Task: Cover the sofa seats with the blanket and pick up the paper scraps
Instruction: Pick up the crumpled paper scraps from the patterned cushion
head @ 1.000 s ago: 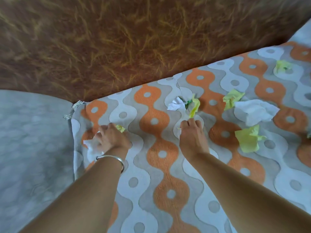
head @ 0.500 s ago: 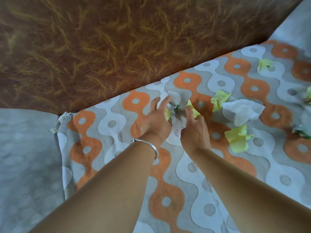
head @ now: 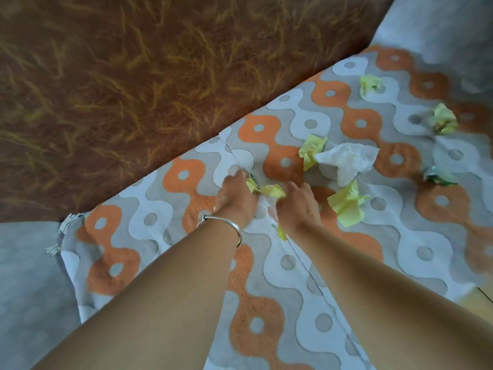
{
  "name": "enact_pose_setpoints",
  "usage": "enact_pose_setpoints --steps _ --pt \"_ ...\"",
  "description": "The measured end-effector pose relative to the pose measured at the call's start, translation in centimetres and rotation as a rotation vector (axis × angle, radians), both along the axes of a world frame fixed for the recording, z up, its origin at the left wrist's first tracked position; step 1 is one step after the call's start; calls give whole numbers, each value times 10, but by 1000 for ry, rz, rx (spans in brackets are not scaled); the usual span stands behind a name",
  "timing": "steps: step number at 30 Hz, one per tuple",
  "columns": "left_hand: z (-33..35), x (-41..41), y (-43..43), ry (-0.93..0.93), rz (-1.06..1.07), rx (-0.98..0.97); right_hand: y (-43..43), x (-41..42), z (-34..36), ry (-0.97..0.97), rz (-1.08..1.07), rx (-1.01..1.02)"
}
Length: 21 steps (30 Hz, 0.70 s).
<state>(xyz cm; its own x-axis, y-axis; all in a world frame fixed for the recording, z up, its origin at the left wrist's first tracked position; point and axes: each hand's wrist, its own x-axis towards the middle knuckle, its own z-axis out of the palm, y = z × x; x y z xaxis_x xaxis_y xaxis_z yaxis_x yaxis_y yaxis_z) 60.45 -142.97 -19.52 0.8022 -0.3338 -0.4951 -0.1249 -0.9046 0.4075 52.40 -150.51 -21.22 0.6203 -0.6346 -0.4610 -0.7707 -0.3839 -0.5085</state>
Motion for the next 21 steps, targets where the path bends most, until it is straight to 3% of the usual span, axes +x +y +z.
enact_pose_setpoints --steps 12,21 --pt "60 -62 -76 274 297 -519 -45 -59 47 -350 -463 96" --pt "78 -167 -155 447 187 -552 -98 -162 68 -360 -682 -46"
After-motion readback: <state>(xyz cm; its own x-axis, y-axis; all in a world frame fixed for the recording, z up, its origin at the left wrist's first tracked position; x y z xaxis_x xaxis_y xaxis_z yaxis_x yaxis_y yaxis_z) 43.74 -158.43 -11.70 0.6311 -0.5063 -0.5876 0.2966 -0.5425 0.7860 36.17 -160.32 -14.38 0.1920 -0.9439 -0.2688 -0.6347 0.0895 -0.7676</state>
